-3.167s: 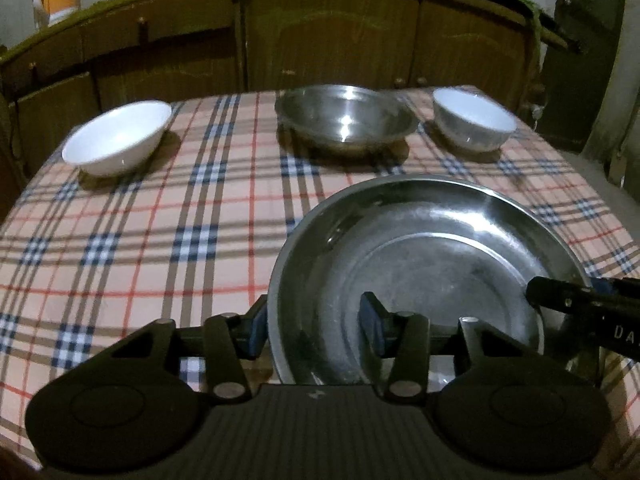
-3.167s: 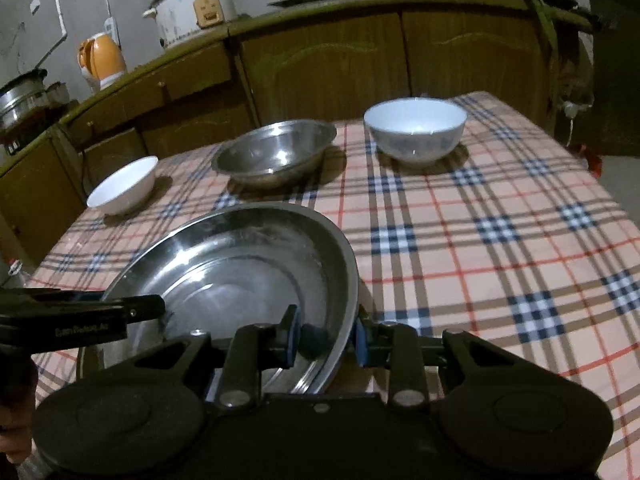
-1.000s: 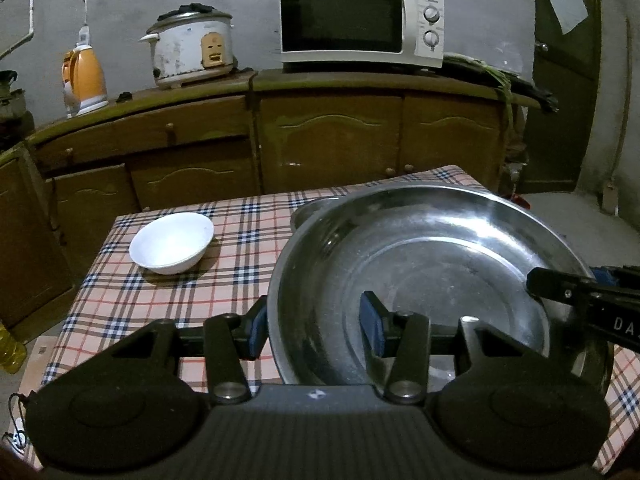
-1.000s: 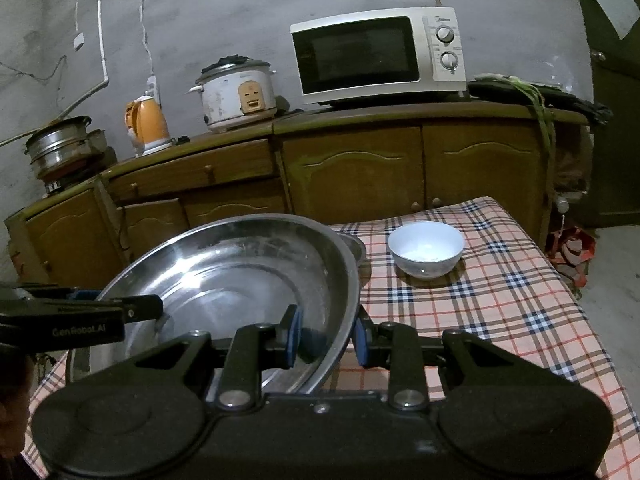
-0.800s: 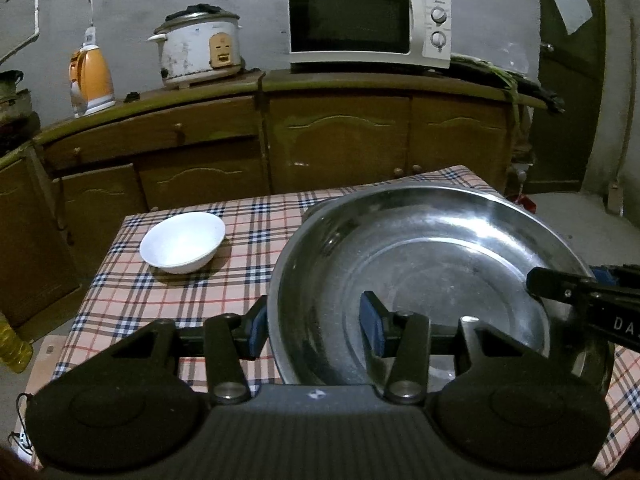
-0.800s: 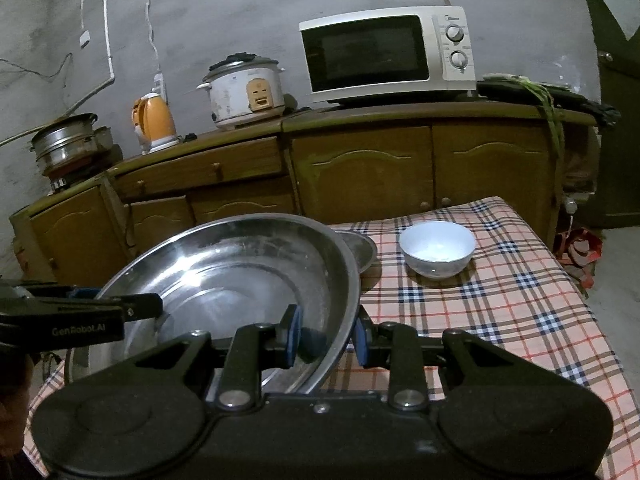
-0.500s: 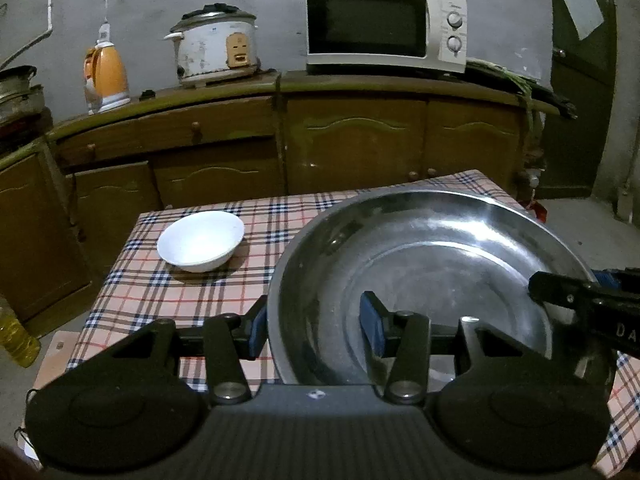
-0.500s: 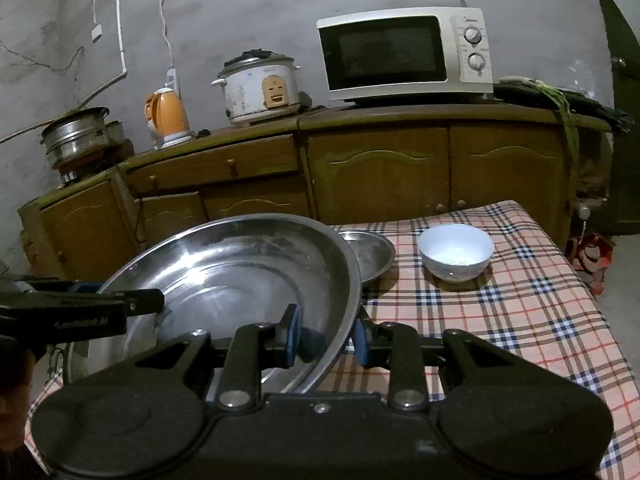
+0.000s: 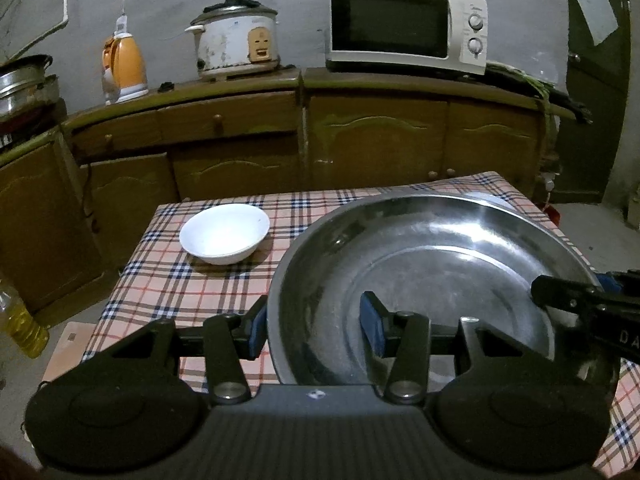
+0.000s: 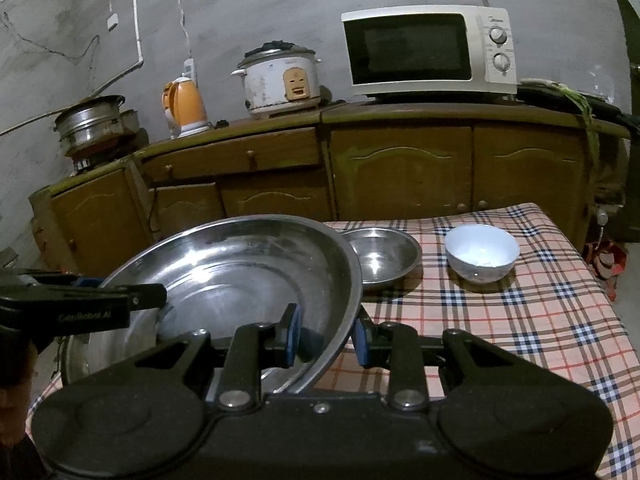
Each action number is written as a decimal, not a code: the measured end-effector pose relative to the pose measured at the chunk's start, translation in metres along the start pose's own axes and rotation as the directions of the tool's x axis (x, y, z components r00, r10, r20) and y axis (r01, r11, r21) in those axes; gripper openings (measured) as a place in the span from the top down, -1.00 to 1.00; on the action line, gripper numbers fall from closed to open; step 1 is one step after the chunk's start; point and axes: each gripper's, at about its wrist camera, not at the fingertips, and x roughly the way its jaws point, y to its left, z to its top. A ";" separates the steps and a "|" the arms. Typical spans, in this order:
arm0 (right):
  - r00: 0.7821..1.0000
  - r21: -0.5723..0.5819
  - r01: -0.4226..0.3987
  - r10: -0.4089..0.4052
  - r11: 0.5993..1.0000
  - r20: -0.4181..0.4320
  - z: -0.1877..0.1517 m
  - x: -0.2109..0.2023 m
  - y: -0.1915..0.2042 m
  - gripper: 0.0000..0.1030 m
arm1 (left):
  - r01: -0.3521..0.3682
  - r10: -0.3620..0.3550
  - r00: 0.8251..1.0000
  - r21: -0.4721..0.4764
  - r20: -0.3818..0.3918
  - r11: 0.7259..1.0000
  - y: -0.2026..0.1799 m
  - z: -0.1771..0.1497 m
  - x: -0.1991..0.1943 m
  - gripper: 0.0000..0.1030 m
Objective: Organize plates and bowls
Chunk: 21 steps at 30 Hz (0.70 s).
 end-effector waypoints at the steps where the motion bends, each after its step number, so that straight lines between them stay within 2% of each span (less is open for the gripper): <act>1: 1.000 -0.003 -0.002 0.002 1.000 -0.002 0.000 0.001 0.001 0.31 | -0.002 0.002 1.000 -0.004 -0.002 1.000 0.002 -0.001 0.000 0.07; 21: 0.998 -0.049 -0.050 0.049 0.998 -0.040 -0.002 0.027 0.040 0.31 | -0.053 0.052 0.998 -0.049 -0.019 0.997 0.040 -0.009 0.002 0.07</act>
